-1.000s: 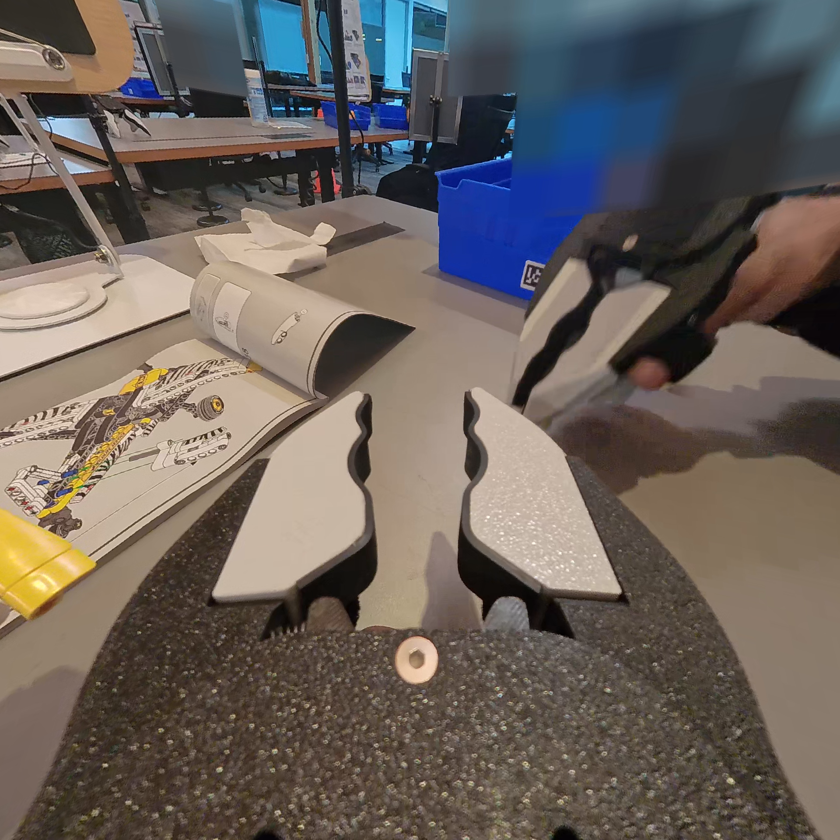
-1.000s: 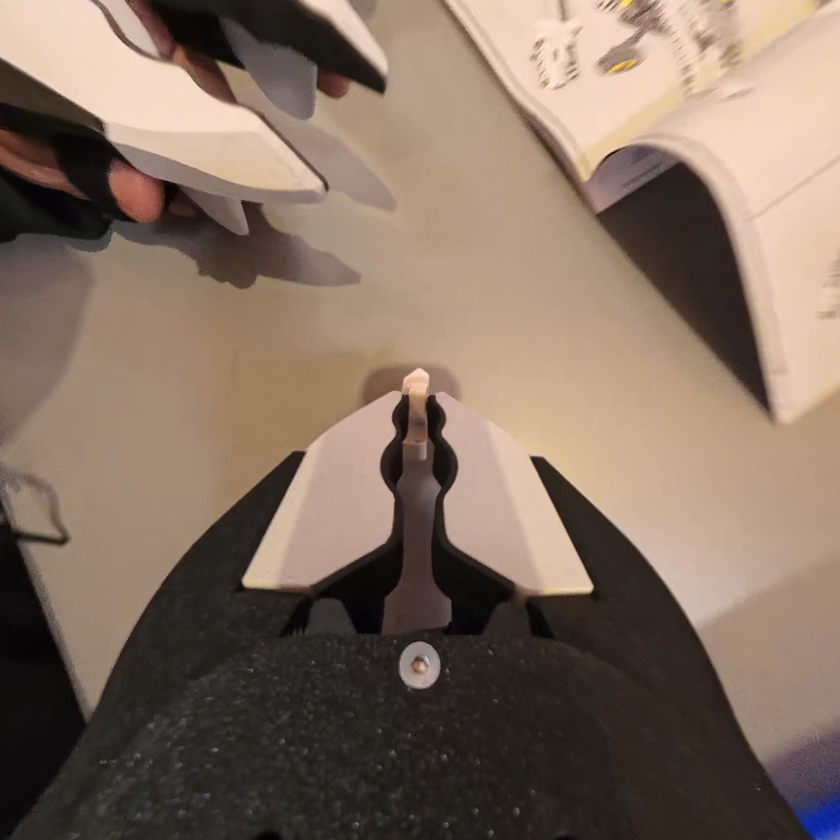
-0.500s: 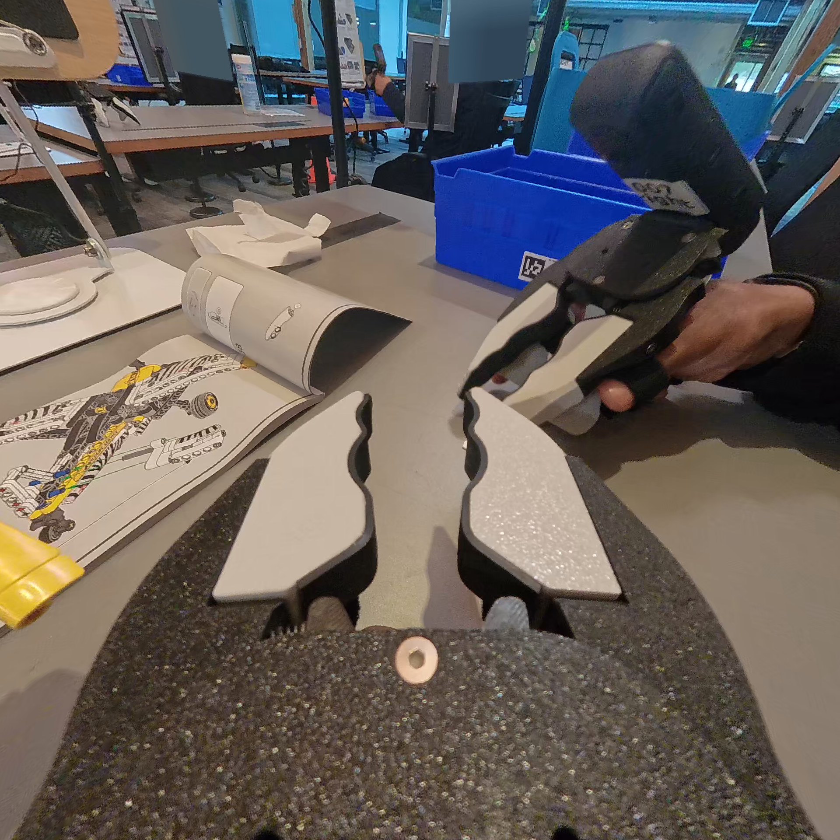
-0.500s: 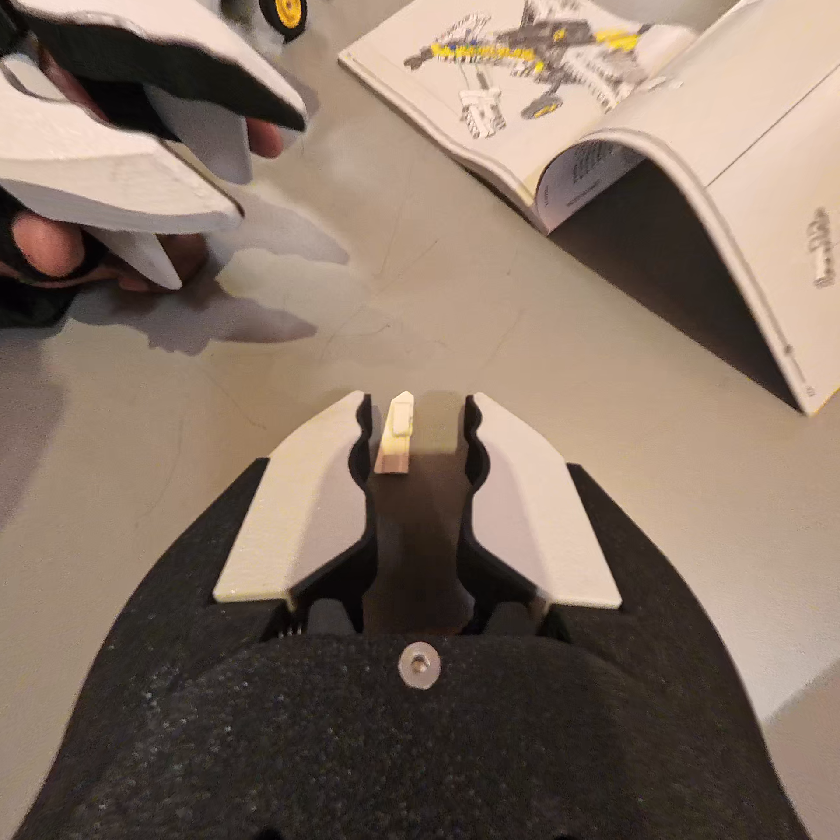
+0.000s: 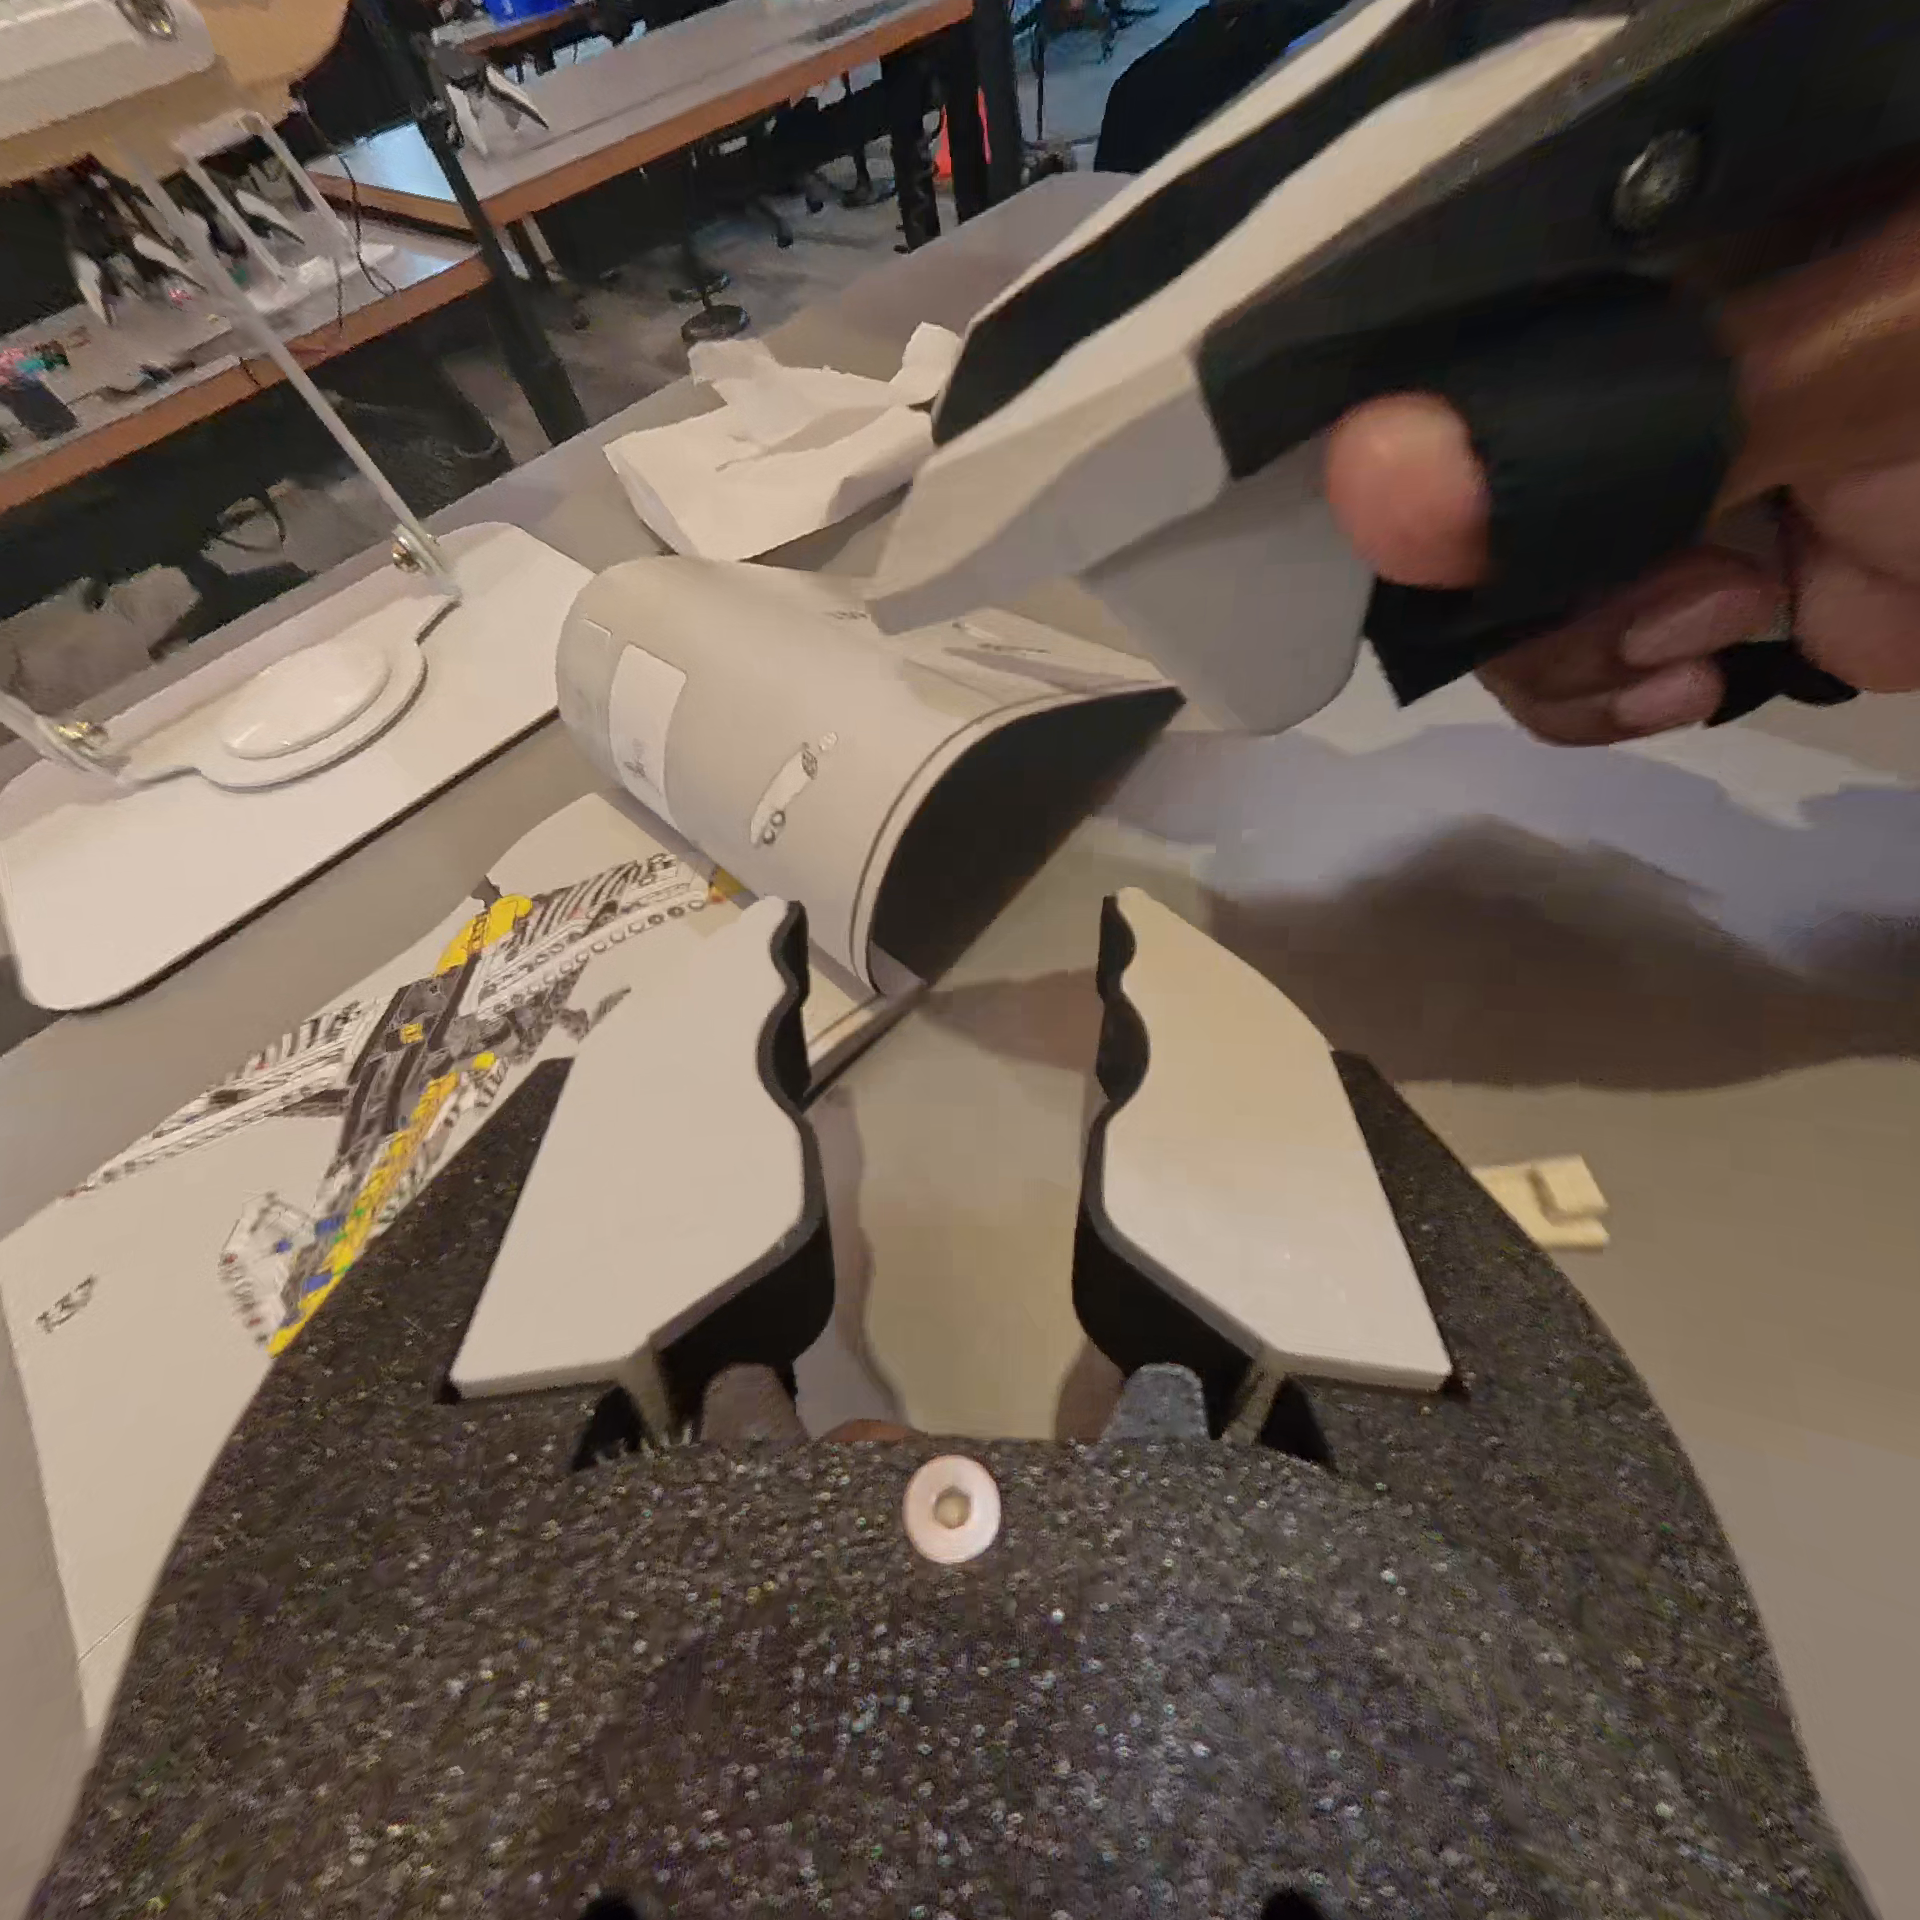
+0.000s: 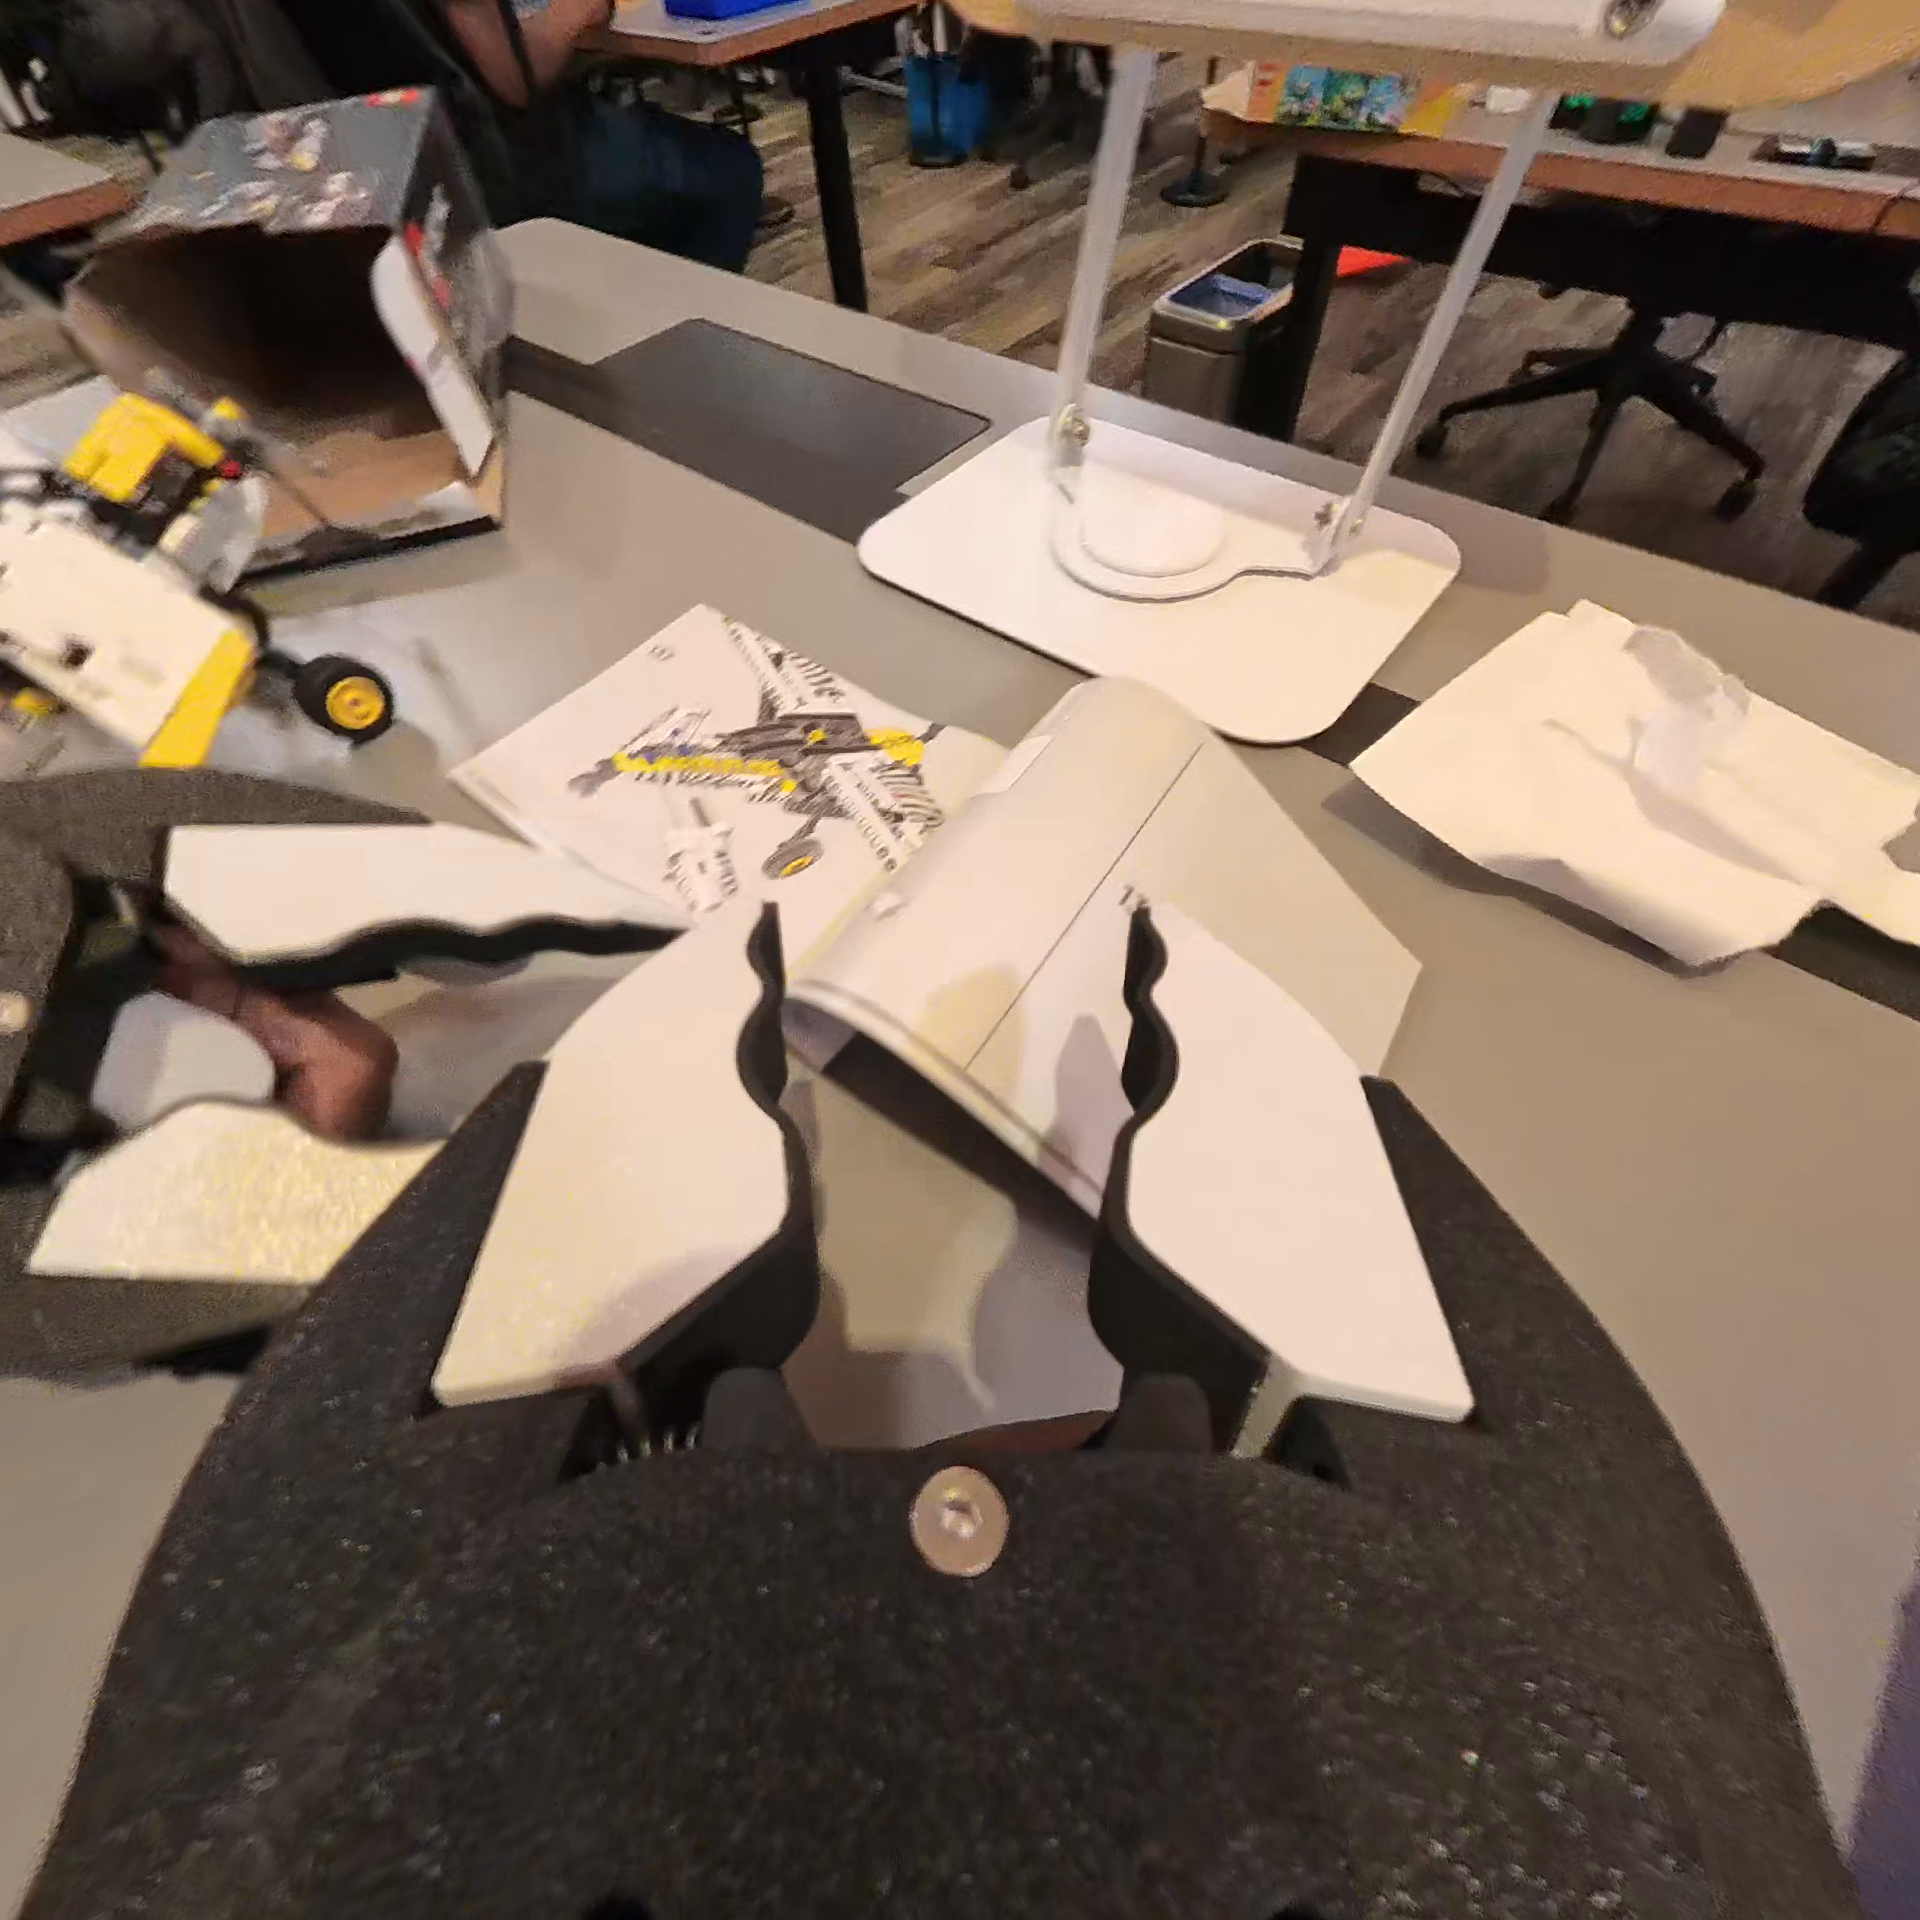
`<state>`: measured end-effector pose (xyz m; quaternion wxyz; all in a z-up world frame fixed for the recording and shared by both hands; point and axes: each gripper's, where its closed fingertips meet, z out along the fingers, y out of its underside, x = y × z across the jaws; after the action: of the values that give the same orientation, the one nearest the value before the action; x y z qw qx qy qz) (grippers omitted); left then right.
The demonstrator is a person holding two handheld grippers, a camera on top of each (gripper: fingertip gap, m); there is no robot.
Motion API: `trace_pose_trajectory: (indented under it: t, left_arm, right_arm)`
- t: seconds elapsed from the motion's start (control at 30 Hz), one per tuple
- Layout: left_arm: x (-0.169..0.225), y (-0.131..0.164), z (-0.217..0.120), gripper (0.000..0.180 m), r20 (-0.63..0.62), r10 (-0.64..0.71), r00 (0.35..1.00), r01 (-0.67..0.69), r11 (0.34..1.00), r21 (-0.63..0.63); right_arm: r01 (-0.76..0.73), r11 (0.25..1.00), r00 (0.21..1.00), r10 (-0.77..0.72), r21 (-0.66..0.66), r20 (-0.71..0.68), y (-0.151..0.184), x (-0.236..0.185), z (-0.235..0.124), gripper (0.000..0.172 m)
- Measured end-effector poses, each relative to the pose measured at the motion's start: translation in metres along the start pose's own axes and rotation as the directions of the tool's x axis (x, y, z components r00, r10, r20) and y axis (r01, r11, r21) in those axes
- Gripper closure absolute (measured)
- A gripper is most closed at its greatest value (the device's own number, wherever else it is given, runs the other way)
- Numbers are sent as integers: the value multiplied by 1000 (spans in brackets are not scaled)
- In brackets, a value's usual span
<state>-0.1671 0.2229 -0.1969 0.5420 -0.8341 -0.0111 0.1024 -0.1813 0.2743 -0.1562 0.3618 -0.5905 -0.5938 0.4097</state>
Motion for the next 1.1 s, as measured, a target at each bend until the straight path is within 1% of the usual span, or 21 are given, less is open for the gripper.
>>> trace_pose_trajectory:
  t: [0.07,0.13,0.2,0.3,0.57,0.77,1.1]
  left_arm:
    - [2,1,9,124,-43,-71,997,69,997,-37]
    - [5,-1,10,122,-94,-166,982,164,986,-34]
    - [3,-1,9,116,-107,-201,974,199,980,-27]
    - [2,1,11,108,-127,-236,963,231,972,-52]
    - [11,7,18,98,-210,-258,943,234,963,-132]
    - [15,6,19,97,-266,-287,920,255,955,-149]
    - [19,7,18,96,-273,-243,931,209,967,-148]
  right_arm:
    - [-60,998,998,60,13,-25,0,11,7,109]
    - [-70,997,997,70,-27,-13,12,15,8,111]
    - [-52,998,998,51,-31,-41,19,24,2,115]
    - [-78,996,997,77,-38,-5,25,26,-4,114]
    - [-76,990,990,89,-120,111,43,3,11,111]
    - [-42,990,991,58,-135,120,42,-3,15,112]
    - [2,990,994,15,-143,112,42,-8,15,113]
